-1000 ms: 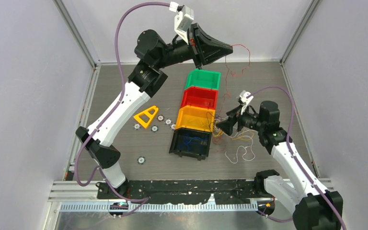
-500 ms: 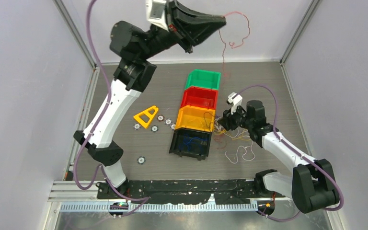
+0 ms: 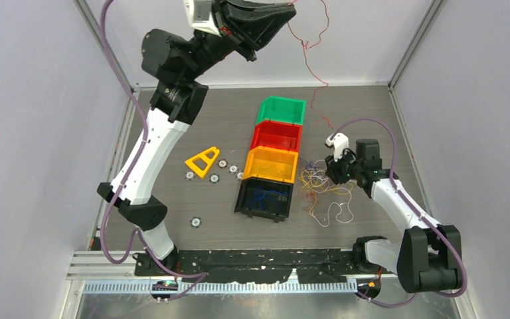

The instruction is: Untangle the cables

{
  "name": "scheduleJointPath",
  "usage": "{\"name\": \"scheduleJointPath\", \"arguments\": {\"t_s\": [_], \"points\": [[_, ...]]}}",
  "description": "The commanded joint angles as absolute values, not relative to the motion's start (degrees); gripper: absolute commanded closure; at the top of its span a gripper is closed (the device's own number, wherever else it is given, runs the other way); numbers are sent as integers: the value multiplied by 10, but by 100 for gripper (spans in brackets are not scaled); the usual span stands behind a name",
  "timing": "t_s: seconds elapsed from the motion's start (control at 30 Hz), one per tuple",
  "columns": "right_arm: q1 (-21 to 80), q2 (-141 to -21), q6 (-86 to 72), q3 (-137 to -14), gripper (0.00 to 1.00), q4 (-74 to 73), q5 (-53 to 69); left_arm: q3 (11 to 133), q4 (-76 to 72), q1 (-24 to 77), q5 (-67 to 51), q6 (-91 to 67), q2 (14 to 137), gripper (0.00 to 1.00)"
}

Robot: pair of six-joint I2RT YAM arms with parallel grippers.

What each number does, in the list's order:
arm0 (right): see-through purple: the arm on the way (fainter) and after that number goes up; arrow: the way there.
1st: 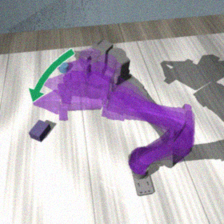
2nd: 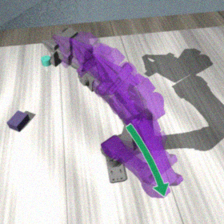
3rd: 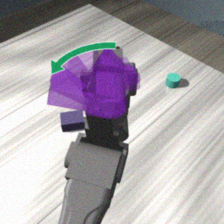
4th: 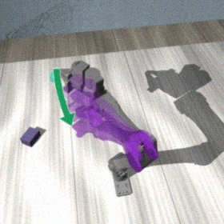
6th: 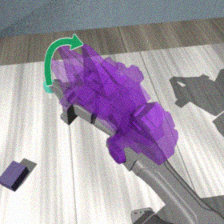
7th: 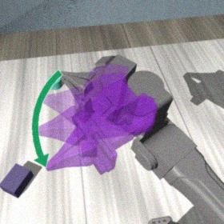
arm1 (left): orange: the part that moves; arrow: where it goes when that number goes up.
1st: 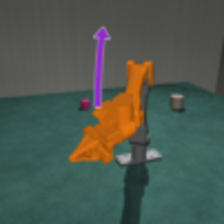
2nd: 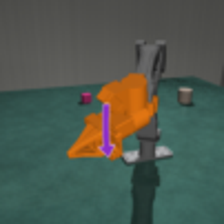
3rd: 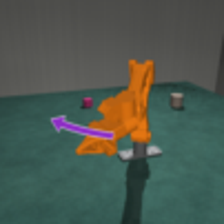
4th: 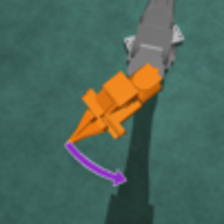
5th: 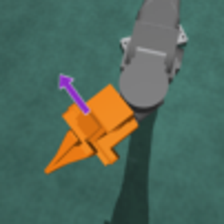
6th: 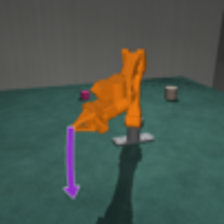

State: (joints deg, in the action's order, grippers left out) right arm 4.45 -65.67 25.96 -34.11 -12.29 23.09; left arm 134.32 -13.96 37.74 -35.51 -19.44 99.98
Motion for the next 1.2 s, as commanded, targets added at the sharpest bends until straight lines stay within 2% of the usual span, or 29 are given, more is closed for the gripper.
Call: {"name": "scheduleJointPath", "arguments": {"t_s": [0.0, 0.13, 0.43, 0.77, 1.17], "points": [[14, -650, 308, -378, 62, -180, 230, 1267, -177, 365, -357, -183, 984, 100], [-4, -638, 307, -385, 61, -201, 244, 1195, -197, 360, -361, -159, 981, 100], [-9, -623, 292, -389, 60, -211, 252, 1114, -216, 344, -354, -131, 999, 100], [-15, -641, 308, -382, 60, -217, 245, 1173, -202, 314, -350, -166, 1029, 100], [-18, -663, 303, -404, 59, -217, 246, 1060, -216, 307, -354, -167, 982, 100]]}}
